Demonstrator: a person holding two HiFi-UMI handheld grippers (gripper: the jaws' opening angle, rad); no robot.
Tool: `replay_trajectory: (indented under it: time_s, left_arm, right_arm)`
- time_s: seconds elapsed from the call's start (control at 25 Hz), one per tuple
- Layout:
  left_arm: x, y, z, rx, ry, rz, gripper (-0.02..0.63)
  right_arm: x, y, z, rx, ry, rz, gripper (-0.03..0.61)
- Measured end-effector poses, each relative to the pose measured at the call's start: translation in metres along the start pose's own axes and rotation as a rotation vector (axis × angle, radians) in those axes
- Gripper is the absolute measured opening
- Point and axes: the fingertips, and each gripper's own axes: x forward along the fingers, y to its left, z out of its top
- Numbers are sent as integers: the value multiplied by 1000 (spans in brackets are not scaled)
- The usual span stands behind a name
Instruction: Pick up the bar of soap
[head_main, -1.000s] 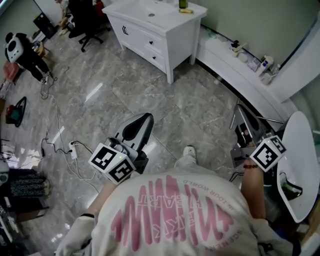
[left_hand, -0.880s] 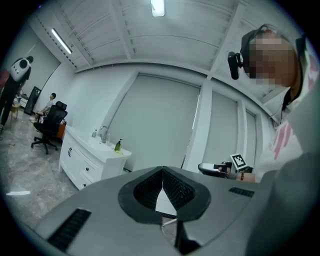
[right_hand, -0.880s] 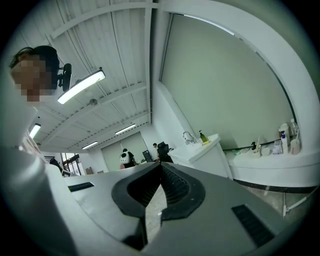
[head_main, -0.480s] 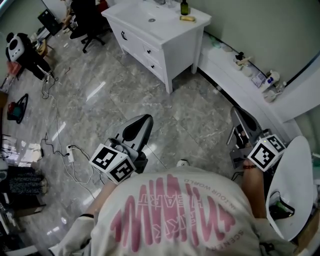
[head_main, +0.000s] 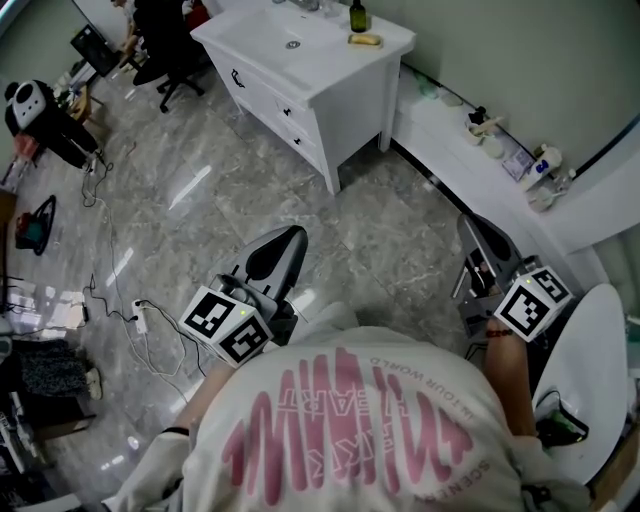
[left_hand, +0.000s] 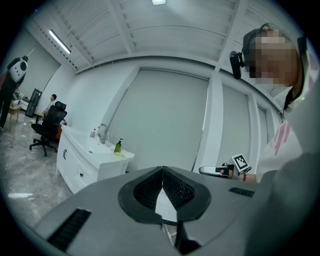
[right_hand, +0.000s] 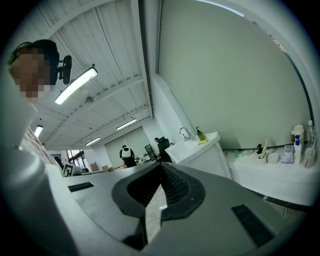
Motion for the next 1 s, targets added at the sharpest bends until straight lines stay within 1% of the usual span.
replay_trajectory:
  time_s: [0.28, 0.48, 0.68, 0.84, 1.0]
  left_arm:
    - [24, 18, 4, -6, 3, -15, 9]
    - [61, 37, 6, -16, 8, -60, 8]
    - [100, 67, 22, -32, 6, -94, 9]
    - [131, 100, 29, -59, 15, -110, 9]
    - [166, 130, 43, -70, 19, -135, 8]
  right_arm:
    - [19, -14, 5, 10, -5, -8, 12]
    - [39, -33, 12, 19, -7, -39, 11]
    - [73, -49, 24, 21, 16, -59, 11]
    - [106, -62, 33, 29, 32, -77, 11]
    - [139, -80, 50, 37, 21, -101, 11]
